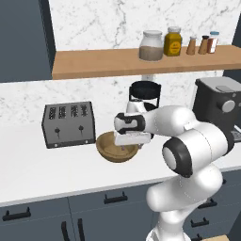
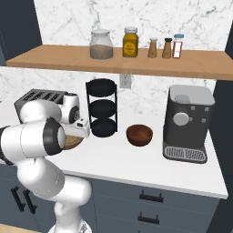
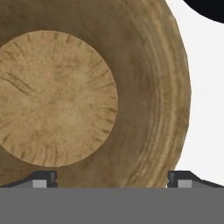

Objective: Pick up the bowls on the counter and stack them on top of one another in the open cabinet. Place the smaller bowl on top of the larger bowl.

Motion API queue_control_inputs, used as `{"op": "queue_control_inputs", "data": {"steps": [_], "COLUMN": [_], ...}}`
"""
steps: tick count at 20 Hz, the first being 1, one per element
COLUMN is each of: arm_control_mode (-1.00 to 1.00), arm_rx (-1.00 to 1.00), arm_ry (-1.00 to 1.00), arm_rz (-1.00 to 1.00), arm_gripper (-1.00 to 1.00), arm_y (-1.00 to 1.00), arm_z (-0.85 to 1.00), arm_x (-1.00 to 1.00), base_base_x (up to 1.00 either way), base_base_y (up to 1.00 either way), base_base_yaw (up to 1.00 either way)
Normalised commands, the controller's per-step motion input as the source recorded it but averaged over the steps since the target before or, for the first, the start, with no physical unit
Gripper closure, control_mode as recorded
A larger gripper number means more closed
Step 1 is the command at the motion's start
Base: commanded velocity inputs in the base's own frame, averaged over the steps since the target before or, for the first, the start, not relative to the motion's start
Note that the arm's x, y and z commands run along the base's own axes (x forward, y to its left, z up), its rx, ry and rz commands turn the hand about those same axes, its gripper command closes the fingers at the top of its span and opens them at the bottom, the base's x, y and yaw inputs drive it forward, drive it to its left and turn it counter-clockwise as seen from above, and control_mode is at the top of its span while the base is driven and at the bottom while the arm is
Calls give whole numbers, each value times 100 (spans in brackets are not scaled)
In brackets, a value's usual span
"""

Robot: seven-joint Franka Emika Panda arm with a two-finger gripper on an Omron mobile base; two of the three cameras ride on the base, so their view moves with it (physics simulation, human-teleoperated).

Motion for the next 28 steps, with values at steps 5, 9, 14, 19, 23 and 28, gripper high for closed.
{"op": "queue_control_inputs", "data": {"steps": [5,9,14,19,23,28], "arm_control_mode": [-100,-100,-100,-100,-100,-100], "arm_rx": [0,0,0,0,0,0], "arm_ry": [0,-5,-7,-2,0,0], "arm_rz": [0,0,0,-1,-2,-2], "arm_gripper": [-100,-100,-100,-100,-100,-100], "arm_y": [0,2,0,0,0,0], "arm_z": [-23,1,9,-7,-31,-24], "arm_x": [0,0,0,-3,0,0], "base_base_x": [0,0,0,0,0,0], "base_base_y": [0,0,0,0,0,0], "base_base_yaw": [0,0,0,0,0,0]}}
